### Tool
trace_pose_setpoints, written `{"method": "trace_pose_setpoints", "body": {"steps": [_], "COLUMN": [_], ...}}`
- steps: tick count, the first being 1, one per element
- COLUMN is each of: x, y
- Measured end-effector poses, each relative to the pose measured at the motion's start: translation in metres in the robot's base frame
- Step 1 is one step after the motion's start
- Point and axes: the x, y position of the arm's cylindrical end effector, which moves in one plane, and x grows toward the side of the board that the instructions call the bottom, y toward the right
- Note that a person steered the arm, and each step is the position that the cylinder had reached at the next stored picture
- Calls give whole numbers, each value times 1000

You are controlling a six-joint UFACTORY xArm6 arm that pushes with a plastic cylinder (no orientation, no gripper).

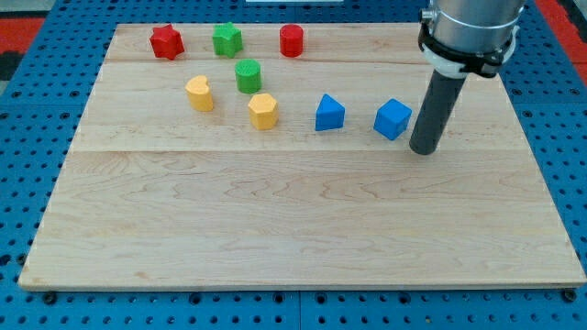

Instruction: Move the blue triangle up a bit

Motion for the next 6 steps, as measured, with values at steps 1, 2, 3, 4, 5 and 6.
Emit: {"method": "trace_pose_setpoints", "body": {"steps": [1, 2, 3, 4, 5, 6], "x": [-25, -22, 26, 61, 82, 99], "y": [-18, -23, -23, -23, -23, -23]}}
